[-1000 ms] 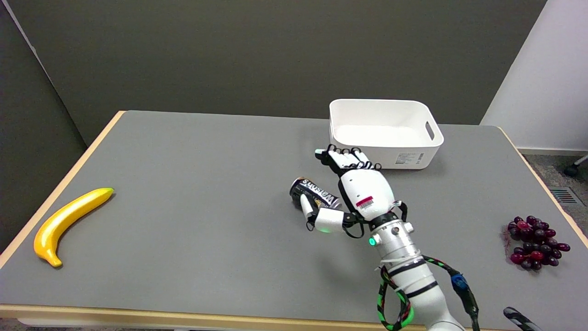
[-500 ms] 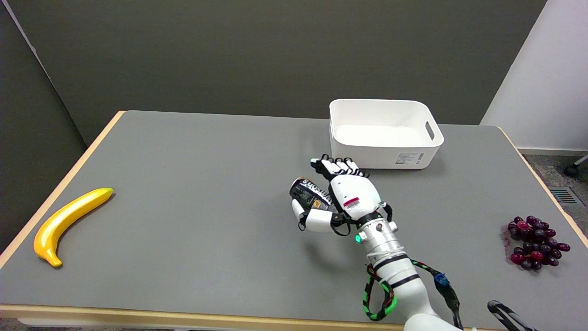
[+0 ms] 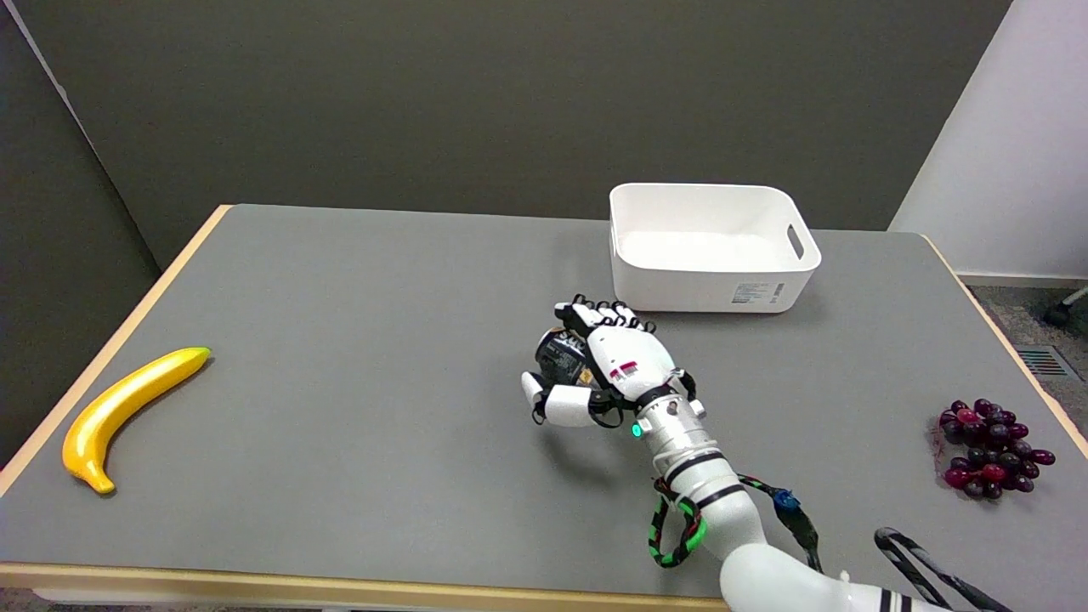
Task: Pick up the black can.
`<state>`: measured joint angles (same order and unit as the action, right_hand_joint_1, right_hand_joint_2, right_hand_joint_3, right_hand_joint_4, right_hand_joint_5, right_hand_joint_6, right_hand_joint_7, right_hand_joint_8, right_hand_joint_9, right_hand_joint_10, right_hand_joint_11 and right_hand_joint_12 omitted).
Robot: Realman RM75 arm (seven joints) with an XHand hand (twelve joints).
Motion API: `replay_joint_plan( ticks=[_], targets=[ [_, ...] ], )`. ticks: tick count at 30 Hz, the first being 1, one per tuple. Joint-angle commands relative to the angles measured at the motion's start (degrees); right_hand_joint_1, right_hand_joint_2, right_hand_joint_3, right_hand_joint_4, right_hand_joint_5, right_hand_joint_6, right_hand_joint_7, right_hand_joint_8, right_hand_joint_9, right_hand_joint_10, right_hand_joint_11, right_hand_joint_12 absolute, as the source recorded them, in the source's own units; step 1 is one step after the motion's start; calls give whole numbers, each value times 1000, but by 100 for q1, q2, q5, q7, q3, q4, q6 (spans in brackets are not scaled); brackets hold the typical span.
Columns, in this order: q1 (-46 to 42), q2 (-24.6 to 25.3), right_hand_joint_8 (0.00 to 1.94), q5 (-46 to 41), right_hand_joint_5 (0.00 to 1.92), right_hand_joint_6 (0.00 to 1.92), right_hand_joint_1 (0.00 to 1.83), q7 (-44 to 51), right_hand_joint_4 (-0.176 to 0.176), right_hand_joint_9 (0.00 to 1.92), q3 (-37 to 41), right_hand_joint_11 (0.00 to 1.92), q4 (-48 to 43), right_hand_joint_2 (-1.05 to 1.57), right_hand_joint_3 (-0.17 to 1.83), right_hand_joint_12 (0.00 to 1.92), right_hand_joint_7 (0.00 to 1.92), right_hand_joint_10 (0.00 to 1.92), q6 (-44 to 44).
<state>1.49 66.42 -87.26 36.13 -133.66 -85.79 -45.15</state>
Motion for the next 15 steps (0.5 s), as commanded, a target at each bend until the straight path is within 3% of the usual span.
replay_joint_plan(
  ticks=[1,7,10,15],
  targets=[
    [368,84,462,-447,207,418,434,88,-88,194,-94,47,325,692,802,1267,329,901,314],
    [292,5,511,-416,193,443,479,110,-85,230,-54,89,263,661,931,1278,316,884,251],
    [285,-14,478,-416,207,417,623,223,-89,235,-70,144,247,693,838,1370,348,972,214],
    [276,-28,505,-393,213,422,766,304,-90,298,-70,244,237,687,883,1480,387,1037,214]
  ],
)
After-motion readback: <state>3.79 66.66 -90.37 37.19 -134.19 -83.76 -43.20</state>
